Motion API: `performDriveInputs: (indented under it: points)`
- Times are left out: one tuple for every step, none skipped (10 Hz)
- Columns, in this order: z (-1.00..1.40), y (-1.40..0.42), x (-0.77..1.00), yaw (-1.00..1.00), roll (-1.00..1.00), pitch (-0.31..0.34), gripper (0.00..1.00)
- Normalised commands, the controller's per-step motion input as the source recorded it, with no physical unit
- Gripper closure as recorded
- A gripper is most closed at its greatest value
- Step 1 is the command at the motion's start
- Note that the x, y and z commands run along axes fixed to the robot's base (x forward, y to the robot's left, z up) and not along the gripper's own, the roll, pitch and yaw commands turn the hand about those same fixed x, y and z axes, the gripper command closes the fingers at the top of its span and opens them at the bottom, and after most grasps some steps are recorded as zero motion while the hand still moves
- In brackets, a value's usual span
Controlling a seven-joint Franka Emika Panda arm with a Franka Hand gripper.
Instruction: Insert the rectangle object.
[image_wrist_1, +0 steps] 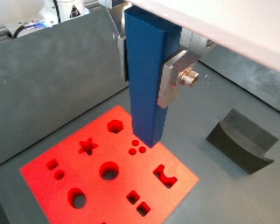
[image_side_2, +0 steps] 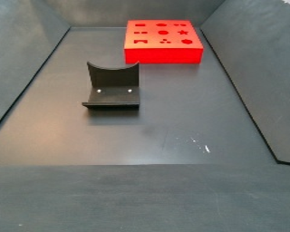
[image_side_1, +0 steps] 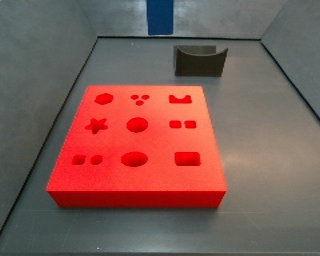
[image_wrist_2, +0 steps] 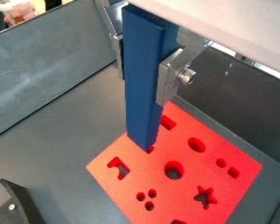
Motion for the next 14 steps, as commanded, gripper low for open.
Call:
performDriveInputs:
  points:
    - [0.00,-0.02,0.00,0.00,0.00,0.000,1.00]
    - [-0.34,-0.86,0.31,0.15,0.00,-0.011,1.00]
    - [-0.57,-0.83,0.59,0.04,-0.04,0.011,1.00]
    - [-0.60,-0.88,0.57,0.00,-0.03,0.000,1.00]
    - [-0.58,-0.85,0.60,0.00,-0.04,0.000,1.00]
    - [-0.48,-0.80,0.53,0.04,-0.02,-0.004,1.00]
    - [-0.28,-0.71,0.58,0.03,-0.01,0.000,1.00]
    - [0.00,-0.15,0.27,-0.01,-0.01,0.097,1.00]
    - [-0.12,-0.15,0.05,0.03,0.00,0.000,1.00]
    - [-0.48,-0.56,0.55,0.13,0.02,-0.016,1.00]
    - [-0.54,-0.72,0.78,0.00,0.12,-0.053,1.00]
    - [-0.50,-0.65,0.91,0.00,0.15,-0.039,1.00]
    - [-0.45,-0.40,0.61,0.00,0.20,0.000,1.00]
    - [-0.06,0.00,-0.02,0.00,0.02,0.003,1.00]
